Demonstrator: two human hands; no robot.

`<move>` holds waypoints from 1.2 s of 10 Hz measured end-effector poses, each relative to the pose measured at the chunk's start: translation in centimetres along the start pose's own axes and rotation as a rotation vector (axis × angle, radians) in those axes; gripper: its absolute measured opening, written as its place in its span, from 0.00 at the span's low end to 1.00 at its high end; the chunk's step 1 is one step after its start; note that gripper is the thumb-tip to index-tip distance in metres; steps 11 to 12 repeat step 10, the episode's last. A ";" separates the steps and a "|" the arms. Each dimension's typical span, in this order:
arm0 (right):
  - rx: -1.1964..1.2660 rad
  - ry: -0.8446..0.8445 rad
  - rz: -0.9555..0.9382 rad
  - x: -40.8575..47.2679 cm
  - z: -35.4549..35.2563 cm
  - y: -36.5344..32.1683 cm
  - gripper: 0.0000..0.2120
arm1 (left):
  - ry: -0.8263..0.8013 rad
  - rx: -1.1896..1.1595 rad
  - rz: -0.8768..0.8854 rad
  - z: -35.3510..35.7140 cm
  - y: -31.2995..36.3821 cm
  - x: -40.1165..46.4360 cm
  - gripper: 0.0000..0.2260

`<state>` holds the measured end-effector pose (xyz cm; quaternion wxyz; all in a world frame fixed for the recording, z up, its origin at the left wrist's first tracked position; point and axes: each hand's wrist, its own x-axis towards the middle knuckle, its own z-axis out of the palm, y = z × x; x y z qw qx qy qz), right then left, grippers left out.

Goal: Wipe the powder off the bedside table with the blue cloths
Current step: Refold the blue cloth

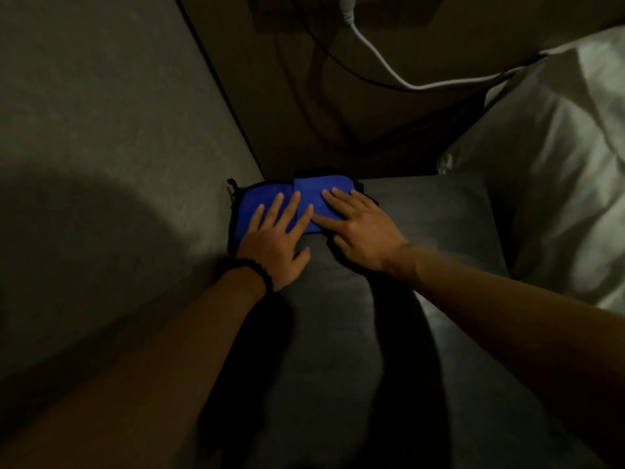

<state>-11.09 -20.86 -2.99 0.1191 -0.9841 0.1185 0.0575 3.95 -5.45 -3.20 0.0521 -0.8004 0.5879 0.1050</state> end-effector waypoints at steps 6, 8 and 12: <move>-0.036 -0.042 0.265 2.0 2.6 -2.8 0.32 | -0.075 -0.040 -0.352 2.4 0.4 0.8 0.46; 0.051 -0.149 0.306 2.6 1.3 -3.0 0.32 | -0.078 -0.084 -0.388 0.8 1.5 0.8 0.37; 0.729 0.150 0.475 1.6 -2.0 -5.7 0.26 | 0.190 -0.391 -0.342 -2.2 5.4 -0.1 0.25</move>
